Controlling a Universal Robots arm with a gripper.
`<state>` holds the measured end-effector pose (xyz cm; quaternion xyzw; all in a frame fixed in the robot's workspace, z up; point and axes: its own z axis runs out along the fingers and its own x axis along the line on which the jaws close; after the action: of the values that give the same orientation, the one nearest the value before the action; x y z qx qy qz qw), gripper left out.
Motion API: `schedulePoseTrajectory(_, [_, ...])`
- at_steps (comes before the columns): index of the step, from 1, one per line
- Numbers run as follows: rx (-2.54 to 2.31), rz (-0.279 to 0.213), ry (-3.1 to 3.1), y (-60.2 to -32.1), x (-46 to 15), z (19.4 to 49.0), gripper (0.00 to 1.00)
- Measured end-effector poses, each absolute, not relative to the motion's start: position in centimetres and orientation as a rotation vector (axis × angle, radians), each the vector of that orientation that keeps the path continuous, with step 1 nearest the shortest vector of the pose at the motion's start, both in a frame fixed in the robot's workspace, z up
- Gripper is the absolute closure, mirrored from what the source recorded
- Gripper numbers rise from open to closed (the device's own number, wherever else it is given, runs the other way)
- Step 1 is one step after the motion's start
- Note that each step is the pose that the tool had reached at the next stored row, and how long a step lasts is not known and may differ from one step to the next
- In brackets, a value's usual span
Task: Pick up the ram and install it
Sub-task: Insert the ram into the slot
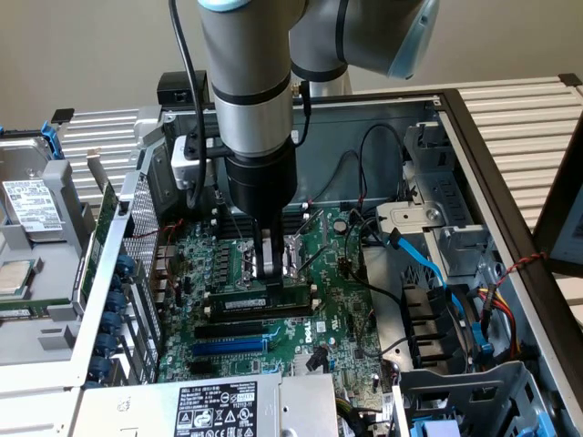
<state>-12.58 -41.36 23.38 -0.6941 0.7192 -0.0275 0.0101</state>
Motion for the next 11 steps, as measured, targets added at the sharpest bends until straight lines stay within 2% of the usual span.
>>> schedulePoseTrajectory(7, [-2.17,-0.085,2.243,-41.36,-12.64,23.23,0.87])
schedulePoseTrajectory(9, [-2.182,-0.06,2.255,-41.36,-12.63,23.2,0.87])
schedulePoseTrajectory(10, [-2.191,-0.04,2.263,-41.37,-12.63,23.21,0.8])
schedulePoseTrajectory(11, [-2.199,-0.022,2.271,-41.37,-12.63,23.23,0.8])
